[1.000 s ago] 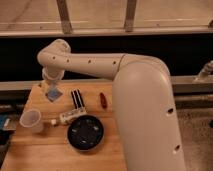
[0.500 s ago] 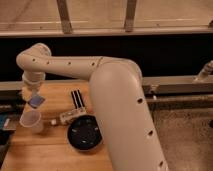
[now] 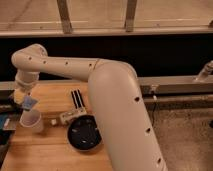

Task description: Place the white sponge in the ceramic cup

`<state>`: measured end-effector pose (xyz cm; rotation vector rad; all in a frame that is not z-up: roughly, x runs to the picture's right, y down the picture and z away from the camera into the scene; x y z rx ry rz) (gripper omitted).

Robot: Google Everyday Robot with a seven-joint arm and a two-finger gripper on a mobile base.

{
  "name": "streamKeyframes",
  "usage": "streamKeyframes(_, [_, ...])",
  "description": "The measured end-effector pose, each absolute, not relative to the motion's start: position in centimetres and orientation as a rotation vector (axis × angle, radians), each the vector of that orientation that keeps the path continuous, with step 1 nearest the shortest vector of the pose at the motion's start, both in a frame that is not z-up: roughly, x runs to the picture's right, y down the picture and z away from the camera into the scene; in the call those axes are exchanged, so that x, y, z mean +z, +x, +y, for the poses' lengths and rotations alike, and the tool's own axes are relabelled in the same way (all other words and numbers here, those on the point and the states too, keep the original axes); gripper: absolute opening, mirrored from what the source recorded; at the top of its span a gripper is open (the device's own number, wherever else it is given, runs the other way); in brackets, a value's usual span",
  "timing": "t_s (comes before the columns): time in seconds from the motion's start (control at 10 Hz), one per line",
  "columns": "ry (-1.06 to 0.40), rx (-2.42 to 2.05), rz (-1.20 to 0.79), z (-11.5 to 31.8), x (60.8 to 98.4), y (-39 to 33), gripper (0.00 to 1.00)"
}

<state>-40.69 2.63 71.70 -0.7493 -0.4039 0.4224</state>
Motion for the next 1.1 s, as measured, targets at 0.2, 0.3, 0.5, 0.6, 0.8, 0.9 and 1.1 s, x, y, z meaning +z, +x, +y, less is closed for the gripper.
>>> streamKeyframes(0.2, [-0.76,0.441,-0.382,3.1,71.7,-40.1,0.0])
streamKeyframes(0.3, [-0.777,0.458,-0.358,4.3,72.0,-39.3,0.0])
streamKeyframes(0.5, [-0.814,0.49,-0.32,6.5,72.8,-38.0,0.0])
streamKeyframes(0.6, [-0.83,0.493,-0.309,7.2,72.8,-38.1,0.0])
streamKeyframes(0.8, [-0.852,0.49,-0.295,7.9,72.8,-39.1,0.0])
streamKeyframes(0.9, [-0.858,0.491,-0.292,7.9,73.0,-39.4,0.0])
streamKeyframes(1.1, [-0.87,0.472,-0.285,8.0,73.2,-40.6,0.0])
